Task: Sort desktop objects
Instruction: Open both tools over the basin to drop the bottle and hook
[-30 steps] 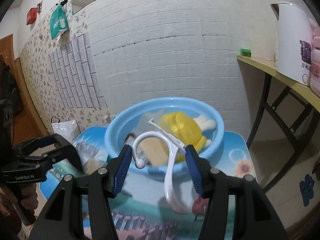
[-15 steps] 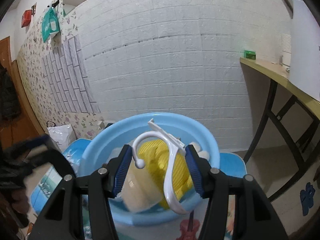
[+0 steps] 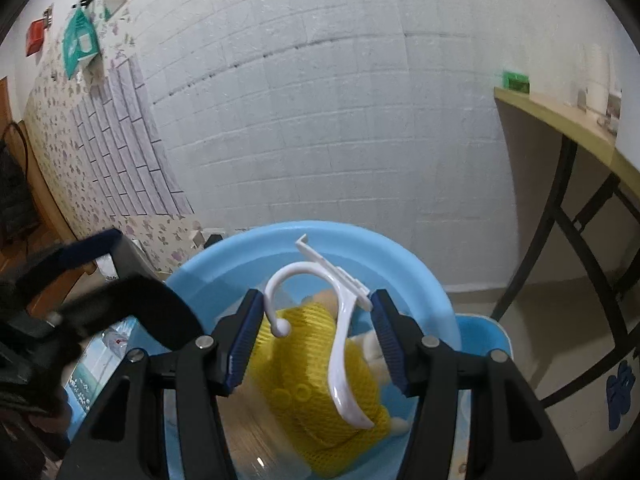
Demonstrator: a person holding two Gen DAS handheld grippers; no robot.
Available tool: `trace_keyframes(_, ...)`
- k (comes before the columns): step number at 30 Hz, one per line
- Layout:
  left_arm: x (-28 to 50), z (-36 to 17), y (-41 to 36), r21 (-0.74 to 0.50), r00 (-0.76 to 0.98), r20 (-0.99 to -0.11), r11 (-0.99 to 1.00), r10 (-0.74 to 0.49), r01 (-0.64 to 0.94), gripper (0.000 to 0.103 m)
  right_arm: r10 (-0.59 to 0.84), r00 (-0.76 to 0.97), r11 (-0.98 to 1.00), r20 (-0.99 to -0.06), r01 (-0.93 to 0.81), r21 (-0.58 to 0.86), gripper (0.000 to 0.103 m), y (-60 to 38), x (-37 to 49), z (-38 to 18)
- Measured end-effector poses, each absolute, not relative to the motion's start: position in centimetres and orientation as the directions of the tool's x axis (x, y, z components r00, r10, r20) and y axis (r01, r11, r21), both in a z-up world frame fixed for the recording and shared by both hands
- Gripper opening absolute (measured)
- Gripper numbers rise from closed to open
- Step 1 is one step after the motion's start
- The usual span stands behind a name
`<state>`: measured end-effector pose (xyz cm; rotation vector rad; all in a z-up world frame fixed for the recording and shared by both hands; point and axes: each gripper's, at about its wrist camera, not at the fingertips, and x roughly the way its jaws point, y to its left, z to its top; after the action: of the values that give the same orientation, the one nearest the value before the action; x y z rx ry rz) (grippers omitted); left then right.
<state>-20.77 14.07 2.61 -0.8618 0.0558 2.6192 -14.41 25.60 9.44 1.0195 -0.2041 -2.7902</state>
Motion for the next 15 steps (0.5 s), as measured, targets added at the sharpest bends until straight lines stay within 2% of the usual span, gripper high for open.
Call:
trace_keyframes(2,-21.0,2.2,13.8,-0.102,-0.730,-0.588,-0.927,0.349,-0.361,0.089,-0.206,-0.742,-0.976,-0.638,0.113,0.184,0.072,25.4,-14.6,9.1)
trace_keyframes(3,-21.1,2.1,13.8,-0.100,-0.730,-0.592,-0.930,0.342,-0.355,0.089,-0.206,-0.737,-0.977,-0.643,0.118,0.177,0.073,25.2,-14.6,9.0)
trace_keyframes(15,-17.5,1.6,10.4,-0.041,-0.761,-0.586,-0.949,0.277,-0.313,0.090,-0.189,-0.770,-0.979,-0.610,0.097,0.181,0.074,24.5,-10.9,9.4)
